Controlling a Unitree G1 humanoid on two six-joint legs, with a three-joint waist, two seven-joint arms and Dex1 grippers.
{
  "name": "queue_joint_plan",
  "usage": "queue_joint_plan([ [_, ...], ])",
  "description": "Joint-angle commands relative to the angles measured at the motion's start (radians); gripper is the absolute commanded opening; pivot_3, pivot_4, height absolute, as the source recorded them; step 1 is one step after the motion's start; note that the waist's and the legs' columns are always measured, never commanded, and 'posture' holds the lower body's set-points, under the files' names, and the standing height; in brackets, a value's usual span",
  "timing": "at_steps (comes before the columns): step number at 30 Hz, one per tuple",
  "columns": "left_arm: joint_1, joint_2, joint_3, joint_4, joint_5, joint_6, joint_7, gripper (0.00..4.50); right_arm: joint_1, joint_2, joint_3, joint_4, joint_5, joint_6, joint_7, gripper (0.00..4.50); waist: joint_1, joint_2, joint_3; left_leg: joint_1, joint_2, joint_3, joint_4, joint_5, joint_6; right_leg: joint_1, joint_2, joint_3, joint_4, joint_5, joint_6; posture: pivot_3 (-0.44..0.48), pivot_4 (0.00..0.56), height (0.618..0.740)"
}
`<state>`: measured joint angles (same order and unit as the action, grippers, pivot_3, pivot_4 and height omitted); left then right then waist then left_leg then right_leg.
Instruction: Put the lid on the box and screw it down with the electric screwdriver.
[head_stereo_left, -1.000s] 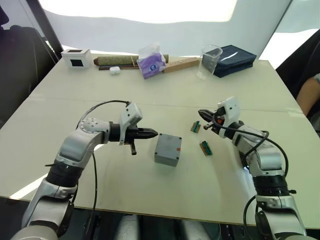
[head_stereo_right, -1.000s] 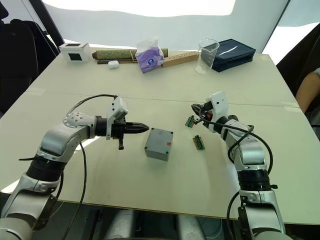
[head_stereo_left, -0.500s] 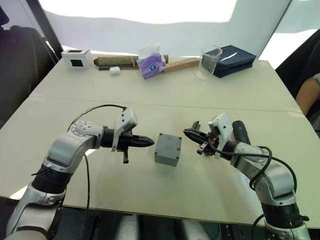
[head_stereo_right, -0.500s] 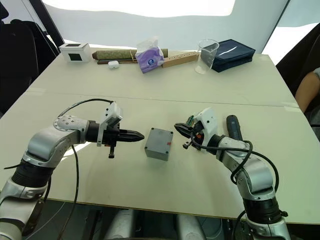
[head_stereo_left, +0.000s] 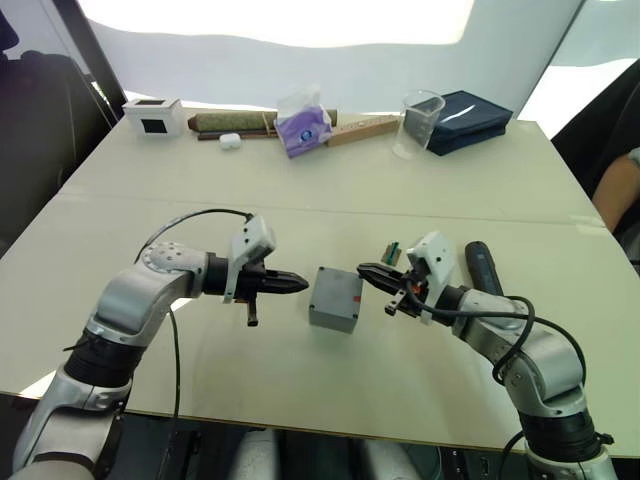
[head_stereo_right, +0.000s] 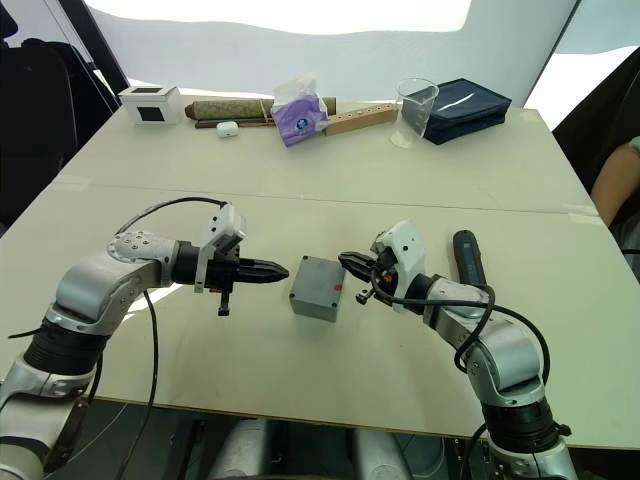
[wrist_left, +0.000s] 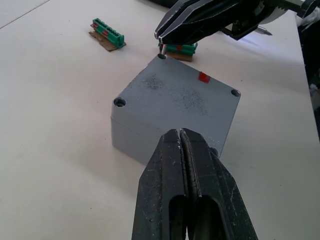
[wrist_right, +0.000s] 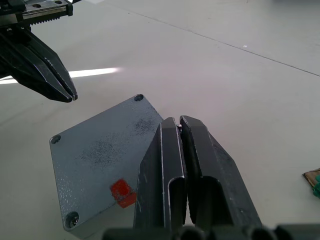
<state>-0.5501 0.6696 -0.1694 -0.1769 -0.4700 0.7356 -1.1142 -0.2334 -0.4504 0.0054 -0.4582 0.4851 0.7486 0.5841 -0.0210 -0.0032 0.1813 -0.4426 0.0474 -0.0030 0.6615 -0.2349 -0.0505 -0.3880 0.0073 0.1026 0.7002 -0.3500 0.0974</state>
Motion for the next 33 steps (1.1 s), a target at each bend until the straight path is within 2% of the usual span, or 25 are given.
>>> queue_joint_plan([
  [1,-0.012,0.0,0.011,-0.012,-0.004,-0.019,-0.001,0.0,0.001,-0.006,0.001,-0.042,0.005,-0.015,-0.005,0.03,0.0,0.0,0.0,0.0,0.0,0.0,0.0,0.0,0.0,0.0,0.0,0.0,0.0,0.0,0.0,0.0,0.15,0.74],
  [31,-0.023,-0.014,0.008,-0.016,-0.005,-0.013,0.013,0.0,0.023,-0.014,0.022,0.004,-0.041,-0.046,-0.016,0.03,0.0,0.0,0.0,0.0,0.0,0.0,0.0,0.0,0.0,0.0,0.0,0.0,0.0,0.0,0.0,0.0,0.15,0.74],
  [33,-0.025,-0.013,0.01,-0.016,-0.007,-0.01,0.012,0.0,0.024,-0.015,0.024,0.003,-0.043,-0.047,-0.014,0.57,0.0,0.0,0.0,0.0,0.0,0.0,0.0,0.0,0.0,0.0,0.0,0.0,0.0,0.0,0.0,0.0,0.15,0.74],
])
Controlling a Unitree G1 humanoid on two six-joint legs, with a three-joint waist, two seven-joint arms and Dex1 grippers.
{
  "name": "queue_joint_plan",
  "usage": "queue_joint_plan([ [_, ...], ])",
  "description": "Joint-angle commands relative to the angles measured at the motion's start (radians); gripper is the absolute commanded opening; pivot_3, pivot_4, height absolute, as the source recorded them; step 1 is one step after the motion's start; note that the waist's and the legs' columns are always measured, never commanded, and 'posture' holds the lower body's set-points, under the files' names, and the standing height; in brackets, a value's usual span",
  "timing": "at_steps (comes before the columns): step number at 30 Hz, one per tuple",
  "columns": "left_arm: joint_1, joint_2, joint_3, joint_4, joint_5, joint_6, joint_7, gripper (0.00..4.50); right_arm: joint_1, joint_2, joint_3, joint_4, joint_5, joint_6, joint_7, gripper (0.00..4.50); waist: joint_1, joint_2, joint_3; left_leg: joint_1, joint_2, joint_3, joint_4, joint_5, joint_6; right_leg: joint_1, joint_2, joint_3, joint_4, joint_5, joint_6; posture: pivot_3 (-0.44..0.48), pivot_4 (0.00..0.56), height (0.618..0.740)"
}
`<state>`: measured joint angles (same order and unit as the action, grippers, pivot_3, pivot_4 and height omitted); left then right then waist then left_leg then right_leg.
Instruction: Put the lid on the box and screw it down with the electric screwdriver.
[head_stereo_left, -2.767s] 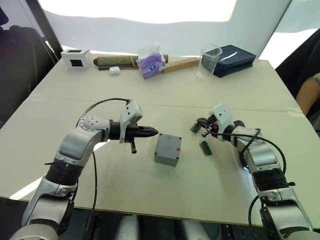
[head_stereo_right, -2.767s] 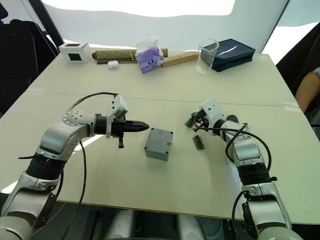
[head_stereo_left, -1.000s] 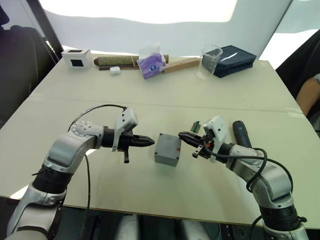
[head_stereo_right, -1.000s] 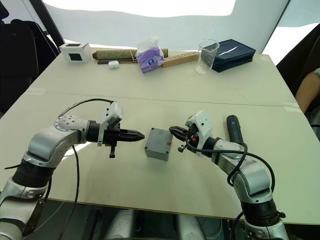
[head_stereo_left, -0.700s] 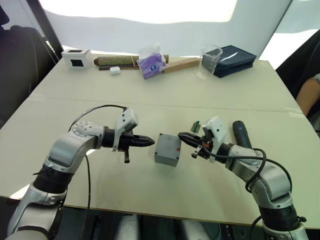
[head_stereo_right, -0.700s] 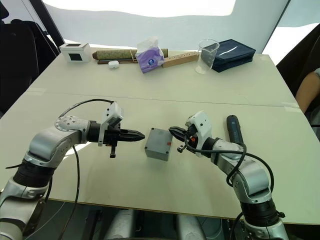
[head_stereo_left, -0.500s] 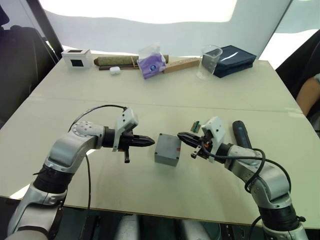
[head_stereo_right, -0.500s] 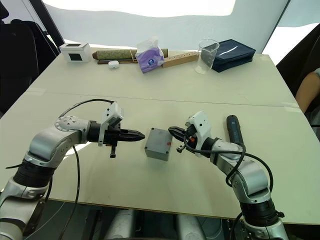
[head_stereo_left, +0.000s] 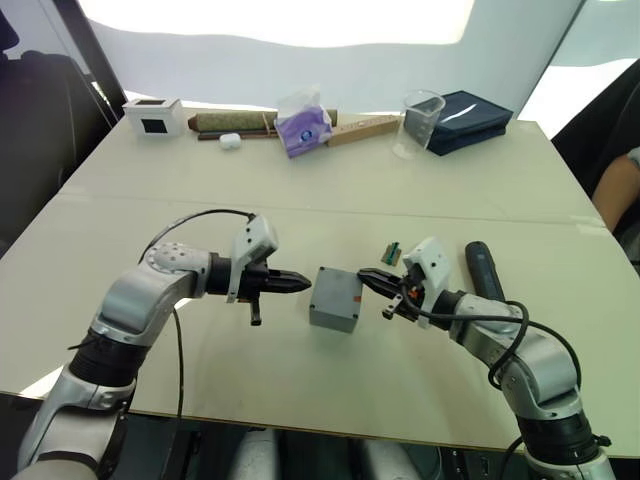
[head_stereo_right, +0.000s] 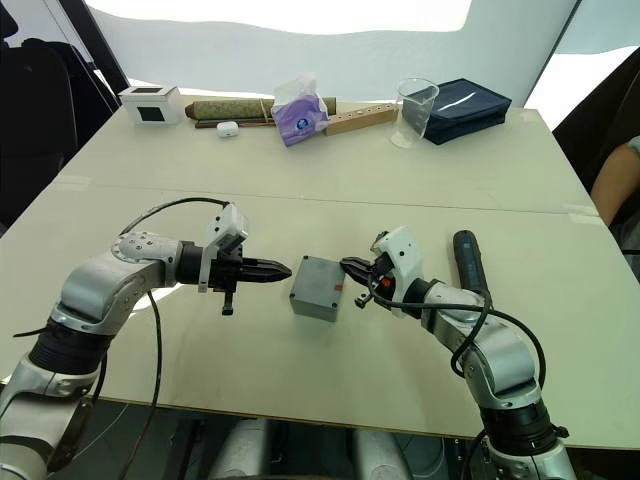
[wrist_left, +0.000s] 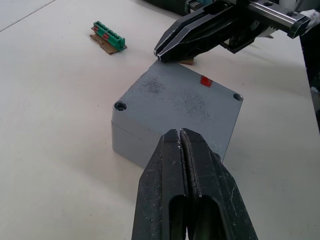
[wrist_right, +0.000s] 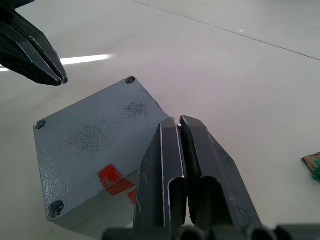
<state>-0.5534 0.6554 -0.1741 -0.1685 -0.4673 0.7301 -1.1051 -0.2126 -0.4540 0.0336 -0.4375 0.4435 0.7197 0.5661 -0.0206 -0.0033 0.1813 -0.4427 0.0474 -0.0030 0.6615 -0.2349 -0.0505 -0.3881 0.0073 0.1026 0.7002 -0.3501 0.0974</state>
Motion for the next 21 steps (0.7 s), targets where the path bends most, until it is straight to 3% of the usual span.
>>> queue_joint_plan([
  [1,-0.024,0.001,0.015,-0.024,-0.01,-0.003,0.003,0.0,0.005,-0.013,-0.006,-0.018,-0.002,-0.019,0.006,0.82,0.0,0.0,0.0,0.0,0.0,0.0,0.0,0.0,0.0,0.0,0.0,0.0,0.0,0.0,0.0,0.0,0.15,0.74],
  [9,-0.063,-0.026,0.04,0.017,-0.039,0.004,-0.002,0.0,-0.007,-0.073,-0.111,-0.075,0.075,0.076,0.008,3.87,0.001,0.0,0.0,0.0,0.0,0.0,0.0,0.0,0.0,0.0,0.0,0.0,0.0,0.0,0.0,0.0,0.15,0.74],
  [15,-0.125,-0.07,0.022,0.039,-0.046,-0.022,-0.023,0.0,-0.11,-0.202,-0.345,-0.117,0.295,0.483,-0.062,3.87,0.001,0.0,0.0,0.0,0.0,0.0,0.0,0.0,0.0,0.0,0.0,0.0,0.0,0.0,0.0,0.0,0.15,0.74],
  [18,-0.171,-0.078,-0.023,0.046,-0.026,-0.075,-0.094,0.0,-0.214,-0.398,-0.444,-0.051,0.347,0.775,-0.036,3.87,0.003,0.0,0.0,0.0,0.0,0.0,0.0,0.0,0.0,0.0,0.0,0.0,0.0,0.0,0.0,0.0,0.15,0.74],
  [19,-0.185,-0.075,-0.039,0.056,-0.011,-0.106,-0.123,0.0,-0.243,-0.464,-0.447,-0.026,0.353,0.846,-0.033,4.19,0.004,0.0,0.0,0.0,0.0,0.001,0.0,0.0,0.0,0.0,-0.001,0.0,-0.001,0.0,0.0,0.0,0.15,0.74],
  [21,-0.209,-0.073,-0.065,0.075,0.016,-0.161,-0.166,0.0,-0.243,-0.616,-0.416,0.037,0.39,0.893,-0.013,4.19,0.006,0.0,0.0,0.0,0.0,0.001,-0.001,0.0,0.0,0.0,-0.001,0.0,-0.002,0.0,0.0,0.0,0.15,0.74],
])
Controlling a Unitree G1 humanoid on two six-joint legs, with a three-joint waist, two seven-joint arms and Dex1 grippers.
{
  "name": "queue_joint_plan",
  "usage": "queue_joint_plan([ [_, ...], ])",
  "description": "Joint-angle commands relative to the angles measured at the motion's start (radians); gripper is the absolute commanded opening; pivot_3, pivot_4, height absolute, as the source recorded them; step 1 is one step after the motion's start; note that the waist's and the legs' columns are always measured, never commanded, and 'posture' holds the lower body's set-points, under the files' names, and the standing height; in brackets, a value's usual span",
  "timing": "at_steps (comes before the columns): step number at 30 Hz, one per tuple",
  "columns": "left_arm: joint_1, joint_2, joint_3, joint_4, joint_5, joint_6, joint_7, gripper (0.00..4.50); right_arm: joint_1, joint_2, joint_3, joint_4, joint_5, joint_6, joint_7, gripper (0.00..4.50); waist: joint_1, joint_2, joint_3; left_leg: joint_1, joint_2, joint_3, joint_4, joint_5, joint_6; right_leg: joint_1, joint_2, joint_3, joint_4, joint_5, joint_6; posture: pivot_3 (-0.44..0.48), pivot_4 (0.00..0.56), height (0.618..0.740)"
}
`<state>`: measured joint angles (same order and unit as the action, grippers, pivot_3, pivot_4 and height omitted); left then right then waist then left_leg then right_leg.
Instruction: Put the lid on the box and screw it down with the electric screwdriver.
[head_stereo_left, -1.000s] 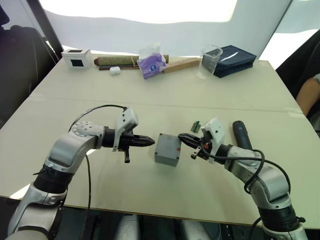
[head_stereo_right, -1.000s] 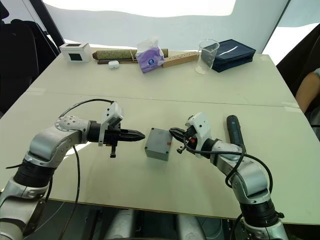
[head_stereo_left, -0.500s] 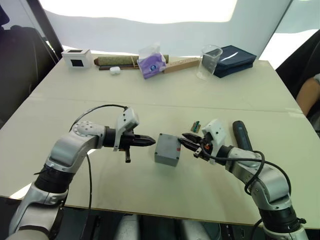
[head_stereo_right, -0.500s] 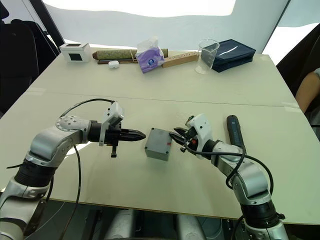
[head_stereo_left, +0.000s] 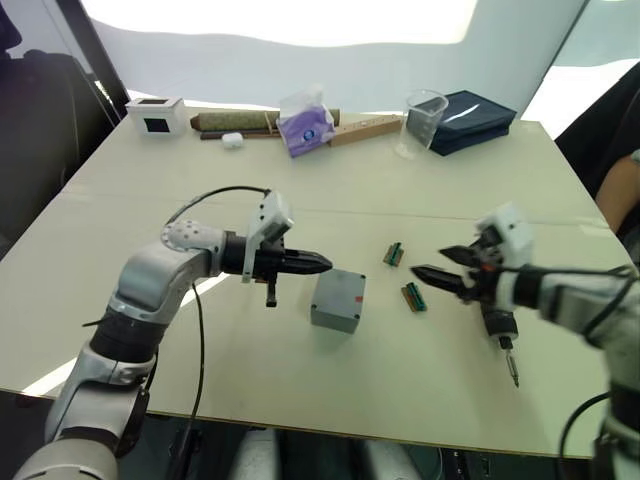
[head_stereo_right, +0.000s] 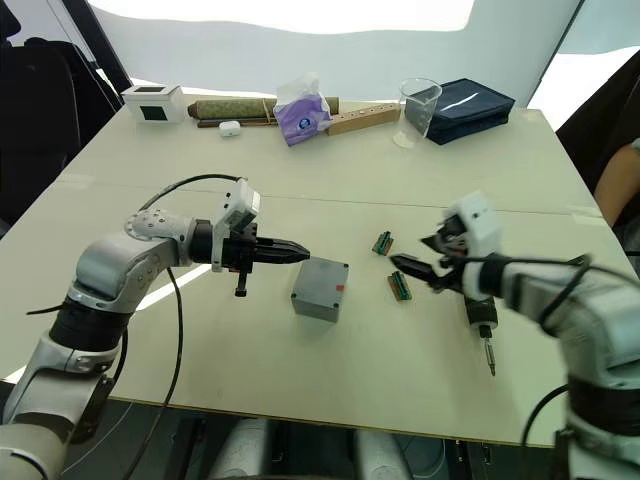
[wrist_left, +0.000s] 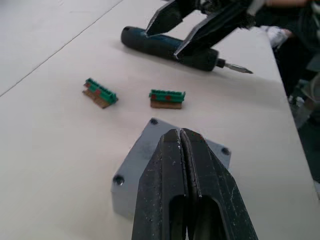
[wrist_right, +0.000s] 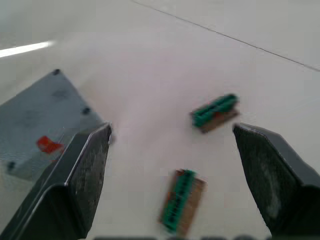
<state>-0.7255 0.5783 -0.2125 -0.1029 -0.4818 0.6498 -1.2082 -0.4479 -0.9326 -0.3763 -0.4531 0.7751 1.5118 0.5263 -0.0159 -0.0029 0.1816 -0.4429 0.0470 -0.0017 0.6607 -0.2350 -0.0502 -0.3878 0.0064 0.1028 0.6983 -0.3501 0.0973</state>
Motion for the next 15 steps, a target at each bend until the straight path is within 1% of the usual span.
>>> queue_joint_plan([
  [1,-0.044,0.004,-0.035,0.017,0.038,-0.098,-0.075,0.0,-0.005,-0.182,0.005,0.076,0.078,0.103,0.031,4.19,0.001,0.0,0.0,0.0,0.0,0.001,0.0,0.0,0.0,0.0,0.0,0.0,0.0,0.0,0.0,0.0,0.15,0.74],
  [3,-0.049,0.001,-0.046,0.024,0.051,-0.117,-0.087,0.0,-0.002,-0.23,0.016,0.112,0.112,0.103,0.031,4.19,-0.002,0.0,0.0,0.0,0.0,0.003,-0.001,-0.001,0.002,0.0,0.001,0.0,-0.002,0.0,0.0,0.0,0.15,0.74],
  [5,-0.057,-0.006,-0.07,0.037,0.073,-0.164,-0.118,0.0,-0.009,-0.396,0.149,0.217,0.153,0.103,0.078,4.19,-0.006,0.002,0.0,0.0,0.001,0.004,-0.001,-0.001,0.002,-0.001,0.001,0.002,-0.002,0.0,0.0,0.0,0.15,0.74],
  [6,-0.059,-0.009,-0.078,0.043,0.081,-0.182,-0.13,0.0,-0.024,-0.448,0.204,0.261,0.17,0.103,0.087,4.19,-0.006,0.003,0.001,0.0,0.0,0.005,-0.001,-0.001,0.002,-0.002,0.001,0.003,-0.001,0.0,0.0,0.0,0.15,0.74],
  [7,-0.06,-0.016,-0.084,0.044,0.085,-0.192,-0.135,0.0,-0.051,-0.468,0.252,0.305,0.177,0.103,0.086,4.19,-0.006,0.003,0.001,0.0,0.0,0.007,0.0,-0.001,0.002,-0.002,0.0,0.004,-0.001,0.0,0.0,0.0,0.15,0.74],
  [9,-0.062,-0.032,-0.09,0.046,0.089,-0.199,-0.13,0.0,-0.115,-0.459,0.329,0.377,0.2,0.103,0.08,4.19,-0.012,0.003,0.001,0.0,0.001,0.009,0.001,-0.002,0.003,-0.002,0.0,0.004,-0.001,0.0,0.0,0.0,0.15,0.74],
  [12,-0.061,-0.052,-0.093,0.041,0.095,-0.195,-0.12,0.0,-0.169,-0.447,0.43,0.433,0.2,0.103,0.081,4.19,-0.02,0.003,0.001,0.0,0.001,0.009,0.001,-0.002,0.003,-0.002,0.0,0.004,-0.001,0.0,0.0,0.0,0.15,0.74],
  [15,-0.048,-0.053,-0.085,0.033,0.096,-0.188,-0.115,0.0,-0.243,-0.39,0.514,0.512,0.196,0.103,0.056,4.19,-0.027,0.003,0.001,0.0,0.001,0.008,0.001,-0.002,0.003,-0.002,0.001,0.004,-0.001,0.0,0.0,0.0,0.15,0.74],
])
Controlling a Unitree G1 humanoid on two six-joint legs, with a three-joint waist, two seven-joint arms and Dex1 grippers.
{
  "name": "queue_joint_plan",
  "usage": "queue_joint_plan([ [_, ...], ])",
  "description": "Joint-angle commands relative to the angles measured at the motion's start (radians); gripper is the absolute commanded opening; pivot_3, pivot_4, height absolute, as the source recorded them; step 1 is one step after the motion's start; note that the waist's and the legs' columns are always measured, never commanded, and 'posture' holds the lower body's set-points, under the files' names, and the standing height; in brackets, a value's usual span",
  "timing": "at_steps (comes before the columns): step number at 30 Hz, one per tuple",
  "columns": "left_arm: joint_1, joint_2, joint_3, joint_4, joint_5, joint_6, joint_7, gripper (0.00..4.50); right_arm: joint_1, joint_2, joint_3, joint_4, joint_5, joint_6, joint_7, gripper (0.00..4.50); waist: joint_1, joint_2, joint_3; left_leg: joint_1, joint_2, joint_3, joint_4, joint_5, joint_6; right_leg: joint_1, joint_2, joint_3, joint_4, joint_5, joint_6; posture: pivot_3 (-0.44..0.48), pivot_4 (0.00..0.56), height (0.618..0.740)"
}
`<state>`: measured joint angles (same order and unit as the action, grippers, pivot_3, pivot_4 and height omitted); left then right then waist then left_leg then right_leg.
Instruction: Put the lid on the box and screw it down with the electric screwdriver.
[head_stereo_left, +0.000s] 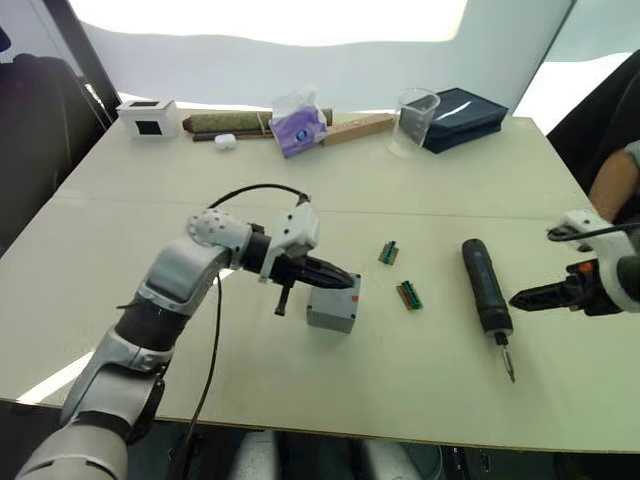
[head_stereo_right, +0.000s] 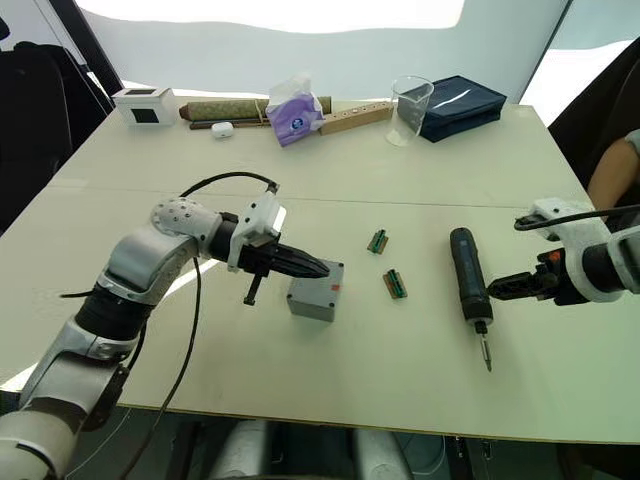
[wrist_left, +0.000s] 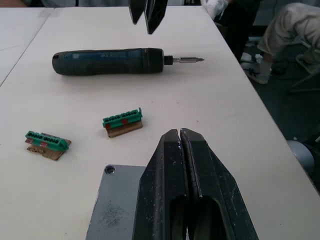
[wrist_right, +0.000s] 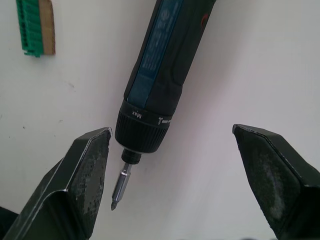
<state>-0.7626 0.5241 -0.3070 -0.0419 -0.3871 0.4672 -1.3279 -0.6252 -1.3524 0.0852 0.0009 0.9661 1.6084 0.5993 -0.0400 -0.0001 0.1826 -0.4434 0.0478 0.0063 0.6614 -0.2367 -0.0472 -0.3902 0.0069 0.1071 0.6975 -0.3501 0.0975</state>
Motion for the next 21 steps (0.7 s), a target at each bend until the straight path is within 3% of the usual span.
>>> queue_joint_plan([
  [1,-0.005,0.003,0.011,-0.032,0.001,-0.002,0.008,0.0,-0.089,0.051,0.076,0.08,-0.006,0.006,-0.026,4.19,-0.006,0.0,0.0,0.0,0.0,-0.001,0.0,0.0,0.0,0.0,0.0,0.0,0.0,0.0,0.0,0.0,0.15,0.74],
  [14,0.05,-0.001,0.017,-0.112,-0.009,0.067,0.079,0.0,-0.206,0.218,0.256,0.183,-0.213,0.006,-0.025,4.19,0.001,0.0,0.0,-0.001,0.0,-0.004,0.0,0.0,0.0,0.0,-0.001,0.0,0.0,0.0,0.0,0.0,0.15,0.74],
  [18,0.051,-0.006,0.02,-0.105,-0.006,0.068,0.092,0.0,-0.21,0.23,0.311,0.169,-0.232,0.006,0.014,3.1,-0.002,0.0,0.0,0.0,0.0,-0.004,0.0,0.0,0.0,0.0,0.0,0.0,0.001,0.0,0.0,0.0,0.15,0.74],
  [21,0.053,-0.011,0.016,-0.111,-0.004,0.069,0.102,0.0,-0.203,0.234,0.318,0.167,-0.254,0.006,0.029,1.98,-0.003,0.0,0.0,0.0,0.0,-0.005,0.0,0.0,0.0,0.0,0.0,-0.001,0.001,0.0,0.0,0.0,0.15,0.74],
])
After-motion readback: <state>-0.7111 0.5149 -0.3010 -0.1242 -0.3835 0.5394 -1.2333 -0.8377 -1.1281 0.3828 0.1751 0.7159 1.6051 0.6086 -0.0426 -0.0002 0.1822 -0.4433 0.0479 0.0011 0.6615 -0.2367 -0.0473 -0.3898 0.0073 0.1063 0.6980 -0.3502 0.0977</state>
